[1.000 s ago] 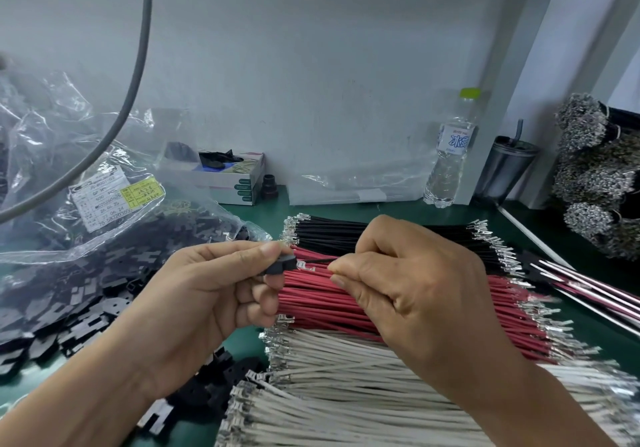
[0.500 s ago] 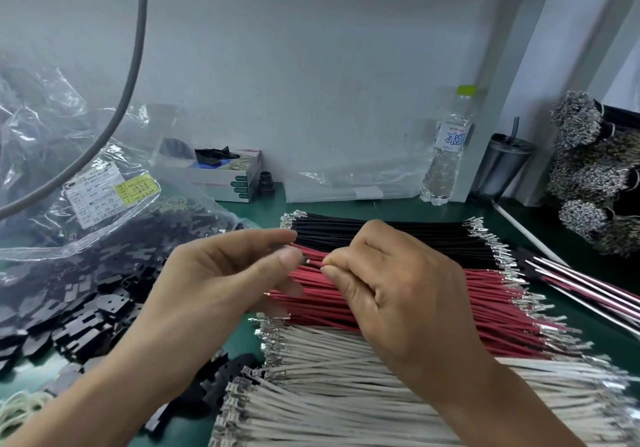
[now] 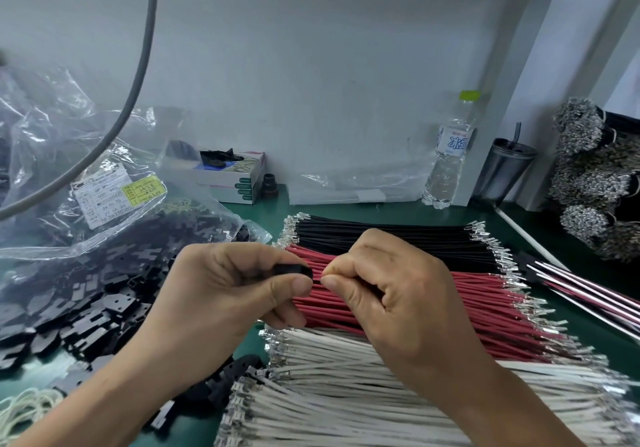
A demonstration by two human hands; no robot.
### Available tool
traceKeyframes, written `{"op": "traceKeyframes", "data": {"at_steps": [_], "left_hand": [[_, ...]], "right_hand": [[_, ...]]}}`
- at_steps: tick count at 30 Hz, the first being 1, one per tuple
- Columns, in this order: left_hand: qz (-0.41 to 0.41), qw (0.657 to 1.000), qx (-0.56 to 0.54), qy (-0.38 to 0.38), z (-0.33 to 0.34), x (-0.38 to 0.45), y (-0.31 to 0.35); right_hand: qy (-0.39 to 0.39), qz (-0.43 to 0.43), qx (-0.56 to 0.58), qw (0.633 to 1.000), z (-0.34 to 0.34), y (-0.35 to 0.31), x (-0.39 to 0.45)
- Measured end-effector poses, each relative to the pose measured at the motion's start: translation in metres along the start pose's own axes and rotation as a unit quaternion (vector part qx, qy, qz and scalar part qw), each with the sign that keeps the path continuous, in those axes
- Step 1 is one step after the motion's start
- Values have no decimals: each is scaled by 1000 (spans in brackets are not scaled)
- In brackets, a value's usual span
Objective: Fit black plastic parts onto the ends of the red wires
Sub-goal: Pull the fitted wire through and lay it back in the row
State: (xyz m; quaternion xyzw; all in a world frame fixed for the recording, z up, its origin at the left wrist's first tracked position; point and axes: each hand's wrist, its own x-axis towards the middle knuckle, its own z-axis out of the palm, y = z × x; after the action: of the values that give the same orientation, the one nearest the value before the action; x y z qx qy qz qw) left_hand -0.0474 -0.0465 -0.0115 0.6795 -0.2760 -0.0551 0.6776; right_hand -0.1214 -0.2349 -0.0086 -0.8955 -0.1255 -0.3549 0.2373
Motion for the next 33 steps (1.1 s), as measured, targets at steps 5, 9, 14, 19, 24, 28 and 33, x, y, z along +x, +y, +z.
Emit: {"op": "traceKeyframes", "data": {"at_steps": [5, 9, 14, 19, 24, 28, 33], "left_hand": [[10, 999, 31, 4, -3, 2, -3], [20, 998, 33, 45, -10, 5, -4], [18, 999, 38, 32, -10, 7, -7], [21, 999, 29, 36, -11, 8, -8], [18, 998, 36, 43, -11, 9, -11], [13, 998, 27, 49, -12, 10, -13], [8, 998, 26, 49, -11, 10, -14]], "right_hand": [[4, -7, -105, 994, -19, -1, 4], [-78, -8, -82, 994, -22, -10, -5], [-244, 36, -70, 966, -6, -15, -15], [-236, 48, -65, 968, -6, -15, -15], [-237, 43, -69, 968, -1, -21, -15], [-223, 49, -75, 971, -7, -21, -15], [-252, 10, -133, 958, -1, -23, -16]]}}
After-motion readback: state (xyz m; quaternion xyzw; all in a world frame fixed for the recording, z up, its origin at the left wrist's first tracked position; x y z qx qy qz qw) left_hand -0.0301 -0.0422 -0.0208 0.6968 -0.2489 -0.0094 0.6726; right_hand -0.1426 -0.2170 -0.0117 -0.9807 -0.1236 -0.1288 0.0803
